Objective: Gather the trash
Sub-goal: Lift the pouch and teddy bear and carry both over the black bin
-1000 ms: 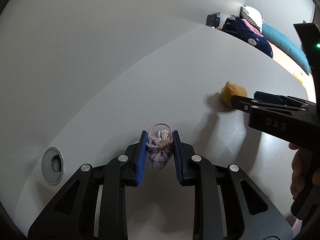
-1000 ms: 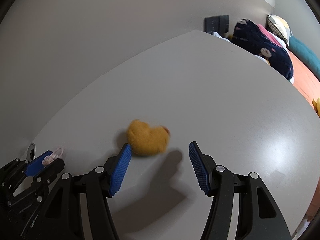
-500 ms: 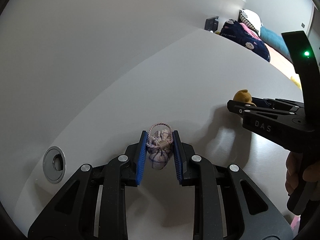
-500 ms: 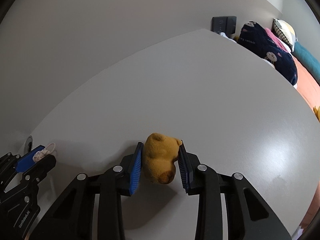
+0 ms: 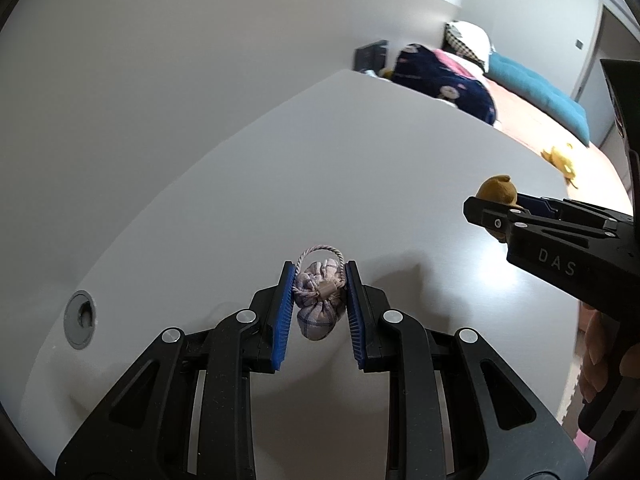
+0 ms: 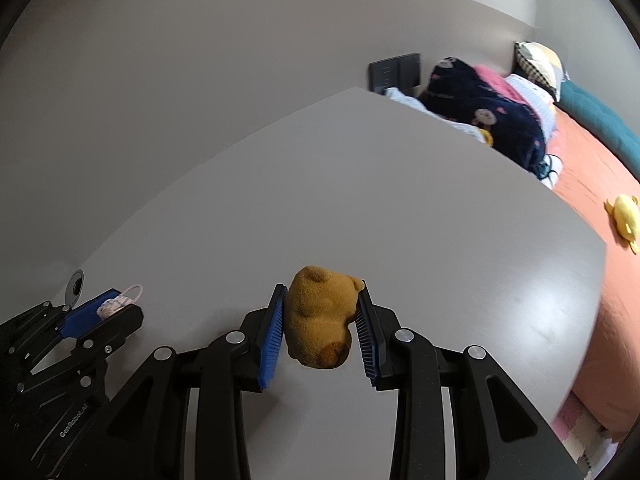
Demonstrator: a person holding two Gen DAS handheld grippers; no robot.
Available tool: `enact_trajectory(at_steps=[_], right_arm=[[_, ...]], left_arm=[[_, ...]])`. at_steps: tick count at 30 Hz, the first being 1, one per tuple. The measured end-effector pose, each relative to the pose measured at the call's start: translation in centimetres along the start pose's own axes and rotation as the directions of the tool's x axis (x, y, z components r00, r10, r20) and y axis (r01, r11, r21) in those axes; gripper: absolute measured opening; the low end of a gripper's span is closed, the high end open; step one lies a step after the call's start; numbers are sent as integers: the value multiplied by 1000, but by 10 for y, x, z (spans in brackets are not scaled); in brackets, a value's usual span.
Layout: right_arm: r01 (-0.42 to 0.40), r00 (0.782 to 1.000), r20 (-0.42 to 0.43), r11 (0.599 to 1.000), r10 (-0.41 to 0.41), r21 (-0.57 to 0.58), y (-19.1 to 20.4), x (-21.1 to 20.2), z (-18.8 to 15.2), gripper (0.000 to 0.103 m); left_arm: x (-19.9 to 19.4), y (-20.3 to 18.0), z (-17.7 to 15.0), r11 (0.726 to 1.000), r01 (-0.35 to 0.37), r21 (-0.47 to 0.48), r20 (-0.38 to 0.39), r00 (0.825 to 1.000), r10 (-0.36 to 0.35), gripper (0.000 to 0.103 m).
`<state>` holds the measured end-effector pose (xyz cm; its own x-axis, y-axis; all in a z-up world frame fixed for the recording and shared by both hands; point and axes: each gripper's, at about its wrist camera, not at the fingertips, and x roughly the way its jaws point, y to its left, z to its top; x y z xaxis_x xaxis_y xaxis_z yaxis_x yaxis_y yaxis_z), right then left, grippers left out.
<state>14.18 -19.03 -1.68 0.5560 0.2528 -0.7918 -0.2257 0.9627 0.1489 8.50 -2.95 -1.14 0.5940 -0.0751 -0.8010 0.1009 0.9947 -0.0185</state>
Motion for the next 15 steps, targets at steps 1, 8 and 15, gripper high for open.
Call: enact_trajectory(at_steps=[1, 8, 15], right_arm=[[2, 1000, 4, 1000, -2, 4, -4, -3, -1, 35], [36, 999, 34, 999, -38, 39, -43, -37, -19, 35], [81, 995, 49, 992, -86, 96, -90, -65, -41, 35]], left_arm=[[-2, -6, 0, 1000, 4, 6, 2, 1000, -4, 24], [-6, -60, 3, 997, 49, 62, 3, 999, -50, 25], [-3, -118, 5, 985, 106, 134, -2, 994, -106, 25]])
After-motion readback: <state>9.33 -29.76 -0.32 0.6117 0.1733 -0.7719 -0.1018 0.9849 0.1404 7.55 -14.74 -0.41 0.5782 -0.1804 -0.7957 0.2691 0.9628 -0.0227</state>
